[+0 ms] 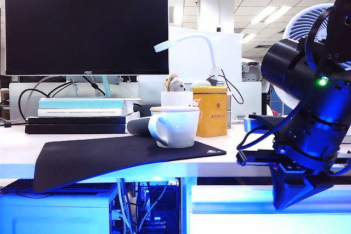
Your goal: Open the drawer, place the cleaning sponge inside, then close the drawer.
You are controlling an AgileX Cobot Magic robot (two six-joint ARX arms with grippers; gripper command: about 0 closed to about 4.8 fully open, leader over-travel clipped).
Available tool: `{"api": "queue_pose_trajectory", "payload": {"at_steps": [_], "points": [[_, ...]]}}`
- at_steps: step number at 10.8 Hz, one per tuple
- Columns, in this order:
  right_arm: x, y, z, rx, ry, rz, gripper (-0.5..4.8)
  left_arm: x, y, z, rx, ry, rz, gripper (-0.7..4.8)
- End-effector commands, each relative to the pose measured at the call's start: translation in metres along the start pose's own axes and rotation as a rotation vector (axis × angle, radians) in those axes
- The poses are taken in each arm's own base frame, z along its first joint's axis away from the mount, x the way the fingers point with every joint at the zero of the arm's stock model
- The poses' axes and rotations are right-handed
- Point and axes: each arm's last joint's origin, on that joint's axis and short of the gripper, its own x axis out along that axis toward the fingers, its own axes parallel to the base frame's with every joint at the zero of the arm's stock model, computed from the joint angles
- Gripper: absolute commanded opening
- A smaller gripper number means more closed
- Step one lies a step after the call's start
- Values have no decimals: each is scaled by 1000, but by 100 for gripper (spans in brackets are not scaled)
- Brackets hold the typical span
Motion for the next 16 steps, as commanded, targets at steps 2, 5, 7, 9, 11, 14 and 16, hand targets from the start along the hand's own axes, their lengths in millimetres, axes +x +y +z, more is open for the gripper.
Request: {"api": "queue_pose_trajectory", "payload": {"at_steps": [2,5,7,9,11,14,16], "points": [[-1,1,8,5,-63,-13,-5,-3,0,-13,-53,138,81,-6],[-1,-2,12,18,-94,-16,-5,-5,2,-22,-76,226,163,-6],[-1,-7,14,29,-104,-22,-5,-5,2,-22,-77,231,163,-6],[3,-15,16,46,-104,-31,-5,-5,2,-23,-80,240,162,-6],[5,-18,20,43,-118,-31,-5,-5,1,-24,-83,248,162,-6],[7,-19,22,46,-128,-30,-5,-5,1,-24,-83,248,161,-6],[14,-18,23,47,-148,-22,-5,-6,1,-25,-85,255,160,-6]]}}
